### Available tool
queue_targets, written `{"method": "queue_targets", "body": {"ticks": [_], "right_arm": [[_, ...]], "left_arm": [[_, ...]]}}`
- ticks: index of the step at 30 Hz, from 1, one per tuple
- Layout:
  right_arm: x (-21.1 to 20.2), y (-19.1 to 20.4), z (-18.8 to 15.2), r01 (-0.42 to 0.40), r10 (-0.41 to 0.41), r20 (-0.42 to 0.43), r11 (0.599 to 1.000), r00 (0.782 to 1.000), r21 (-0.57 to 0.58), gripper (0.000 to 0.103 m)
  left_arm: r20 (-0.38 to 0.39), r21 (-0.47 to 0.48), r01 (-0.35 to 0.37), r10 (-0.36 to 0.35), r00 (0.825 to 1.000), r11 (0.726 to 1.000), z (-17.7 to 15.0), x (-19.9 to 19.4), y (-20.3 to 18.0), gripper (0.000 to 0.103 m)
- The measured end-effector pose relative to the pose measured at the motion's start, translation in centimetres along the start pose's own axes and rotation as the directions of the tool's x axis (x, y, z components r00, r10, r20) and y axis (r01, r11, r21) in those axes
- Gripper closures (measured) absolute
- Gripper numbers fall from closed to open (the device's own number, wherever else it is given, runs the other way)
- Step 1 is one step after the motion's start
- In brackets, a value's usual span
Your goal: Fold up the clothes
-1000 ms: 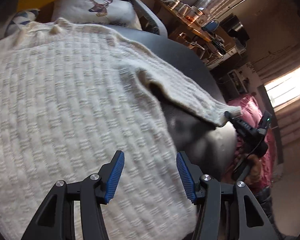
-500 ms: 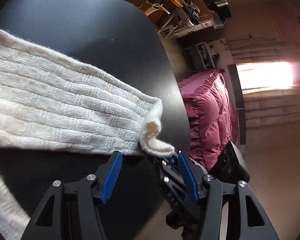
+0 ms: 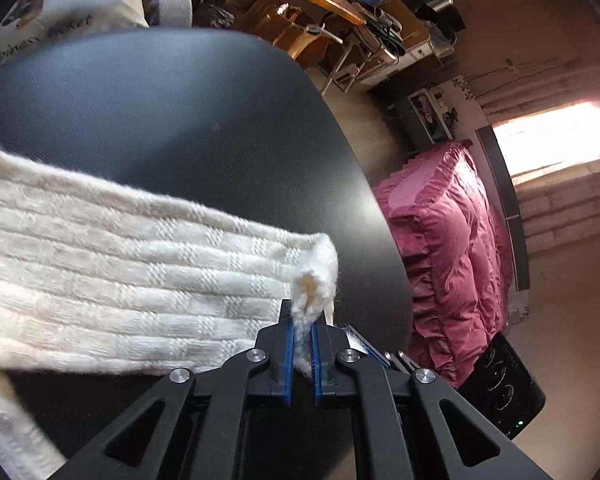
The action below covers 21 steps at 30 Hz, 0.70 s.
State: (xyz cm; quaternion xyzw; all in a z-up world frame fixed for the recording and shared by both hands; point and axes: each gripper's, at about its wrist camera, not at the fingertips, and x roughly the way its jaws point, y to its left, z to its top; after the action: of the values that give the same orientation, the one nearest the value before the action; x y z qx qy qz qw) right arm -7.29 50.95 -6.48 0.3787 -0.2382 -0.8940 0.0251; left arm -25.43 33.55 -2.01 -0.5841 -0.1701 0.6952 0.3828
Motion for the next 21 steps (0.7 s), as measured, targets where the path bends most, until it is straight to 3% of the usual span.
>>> {"method": "queue_targets", "body": {"ticks": [2, 4, 6, 7, 9, 12, 14, 18, 21], "right_arm": [[-0.9, -1.0, -0.1, -0.108, 0.105, 0.027, 0.988, 0.994, 0.112, 0.056], [-1.1, -2.1, -0.6, -0.252, 0.247, 0.052, 0.934, 0.968, 0.254, 0.043], [-0.3, -2.9, -1.5, -0.426, 0.421, 0.108, 0.807, 0.9, 0.41, 0.024], [0.3, -3.1, -1.9, -0.498, 0.492, 0.148, 0.728, 0.858, 0.471, 0.023], [1.4, -2.8, -2.8, -0.593, 0.572, 0.236, 0.588, 0.786, 0.55, 0.019], [3.8, -1.1, -3.7, -0.655, 0.627, 0.323, 0.418, 0.709, 0.629, 0.015], [5.5, 0.4, -4.1, -0.665, 0.642, 0.349, 0.35, 0.683, 0.659, 0.014], [9.5, 3.9, -5.0, -0.645, 0.654, 0.374, 0.233, 0.658, 0.727, 0.003], [12.8, 6.3, -5.6, -0.618, 0.654, 0.394, 0.145, 0.646, 0.773, 0.001]], "left_arm": [[0.043, 0.012, -0.008, 0.007, 0.999, 1.0, 1.0, -1.8, 0.0, 0.096], [0.095, 0.024, -0.014, 0.012, 0.995, 1.0, 2.1, -4.0, 0.0, 0.096], [0.171, 0.034, -0.022, 0.015, 0.985, 0.999, 3.4, -8.0, -0.1, 0.096], [0.205, 0.041, -0.024, 0.015, 0.979, 0.999, 4.1, -10.0, -0.1, 0.096], [0.266, 0.057, -0.04, 0.024, 0.964, 0.998, 5.1, -13.6, -0.3, 0.096], [0.326, 0.07, -0.062, 0.036, 0.945, 0.996, 5.9, -18.1, -0.1, 0.096], [0.355, 0.076, -0.071, 0.039, 0.934, 0.995, 5.8, -20.5, 0.1, 0.096], [0.41, 0.097, -0.076, 0.03, 0.912, 0.992, 5.1, -24.6, 0.3, 0.096], [0.444, 0.096, -0.07, 0.02, 0.896, 0.993, 4.3, -27.1, 1.0, 0.096]]}}
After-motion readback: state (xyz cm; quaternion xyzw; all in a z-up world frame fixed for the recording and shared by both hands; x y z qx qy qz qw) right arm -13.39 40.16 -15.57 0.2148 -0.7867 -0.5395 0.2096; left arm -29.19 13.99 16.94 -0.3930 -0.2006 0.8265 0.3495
